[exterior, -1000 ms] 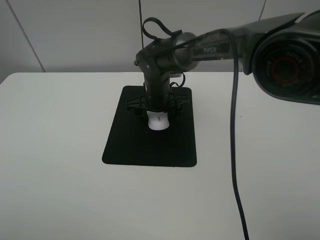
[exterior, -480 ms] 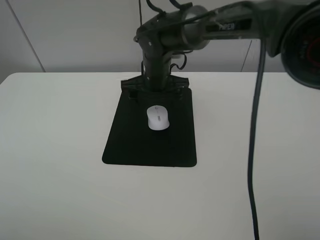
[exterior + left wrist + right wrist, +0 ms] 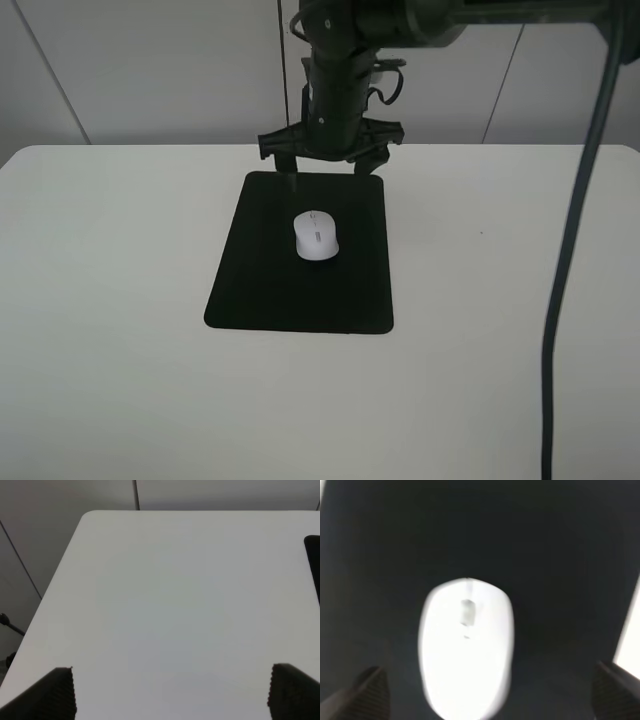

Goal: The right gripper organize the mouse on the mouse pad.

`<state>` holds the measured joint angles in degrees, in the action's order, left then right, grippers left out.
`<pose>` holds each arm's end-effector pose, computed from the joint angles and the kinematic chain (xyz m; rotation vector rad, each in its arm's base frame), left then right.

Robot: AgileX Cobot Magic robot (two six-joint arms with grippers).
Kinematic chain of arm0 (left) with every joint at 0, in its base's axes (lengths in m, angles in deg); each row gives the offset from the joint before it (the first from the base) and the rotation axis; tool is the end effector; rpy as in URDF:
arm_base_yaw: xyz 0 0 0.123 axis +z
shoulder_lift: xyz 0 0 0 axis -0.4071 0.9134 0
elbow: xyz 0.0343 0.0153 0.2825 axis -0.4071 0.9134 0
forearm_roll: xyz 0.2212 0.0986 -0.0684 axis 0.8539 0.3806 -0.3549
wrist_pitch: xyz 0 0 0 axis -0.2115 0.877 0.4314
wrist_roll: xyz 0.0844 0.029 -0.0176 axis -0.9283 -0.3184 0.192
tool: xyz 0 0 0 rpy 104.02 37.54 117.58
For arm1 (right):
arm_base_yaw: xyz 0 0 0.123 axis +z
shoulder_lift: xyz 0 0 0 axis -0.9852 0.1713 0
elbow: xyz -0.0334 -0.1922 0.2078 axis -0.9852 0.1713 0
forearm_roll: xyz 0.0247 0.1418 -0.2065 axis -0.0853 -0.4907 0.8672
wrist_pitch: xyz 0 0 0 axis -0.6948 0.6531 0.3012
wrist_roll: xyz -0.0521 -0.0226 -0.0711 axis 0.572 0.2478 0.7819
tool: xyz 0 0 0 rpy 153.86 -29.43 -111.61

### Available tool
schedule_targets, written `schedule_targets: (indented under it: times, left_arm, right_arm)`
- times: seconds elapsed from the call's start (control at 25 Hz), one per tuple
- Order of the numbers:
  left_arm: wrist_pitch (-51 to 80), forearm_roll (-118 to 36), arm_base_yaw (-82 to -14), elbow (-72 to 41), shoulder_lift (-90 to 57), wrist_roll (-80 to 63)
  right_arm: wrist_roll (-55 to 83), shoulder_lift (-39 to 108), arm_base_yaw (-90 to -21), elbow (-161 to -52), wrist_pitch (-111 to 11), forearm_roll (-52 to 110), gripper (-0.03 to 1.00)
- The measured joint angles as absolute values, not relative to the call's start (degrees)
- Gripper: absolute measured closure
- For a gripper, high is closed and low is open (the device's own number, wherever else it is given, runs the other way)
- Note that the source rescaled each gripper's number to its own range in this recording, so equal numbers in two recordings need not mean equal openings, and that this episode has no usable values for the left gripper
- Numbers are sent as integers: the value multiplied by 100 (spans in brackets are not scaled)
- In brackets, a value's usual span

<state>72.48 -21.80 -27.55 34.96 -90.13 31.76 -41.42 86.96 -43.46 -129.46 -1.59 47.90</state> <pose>-0.0070 0.0084 0.2782 -0.0540 2.0412 0.0123 0.3822 0.2667 0.1870 -0.2199 2.8296 0.0041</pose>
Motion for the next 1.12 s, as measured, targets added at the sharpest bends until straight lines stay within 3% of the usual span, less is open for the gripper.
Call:
schedule_targets:
  times: [0.16, 0.36, 0.84, 1.12]
  left_arm:
    - [7248, -2180, -2755, 3496, -9013, 3176]
    - [7248, -2180, -2755, 3496, -9013, 3176]
    - [7248, -2180, -2755, 3496, -9013, 3176]
    - [7248, -2180, -2755, 3496, -9013, 3176]
  right_arm:
    - [-3724, 8514, -4588, -12713, 10, 4553, 10]
    - [-3451, 7896, -5133, -11647, -314, 4291, 10]
    - [-2946, 5644, -7405, -8634, -951, 4282, 9]
    - [-2616, 4283, -8495, -7677, -1128, 4248, 9]
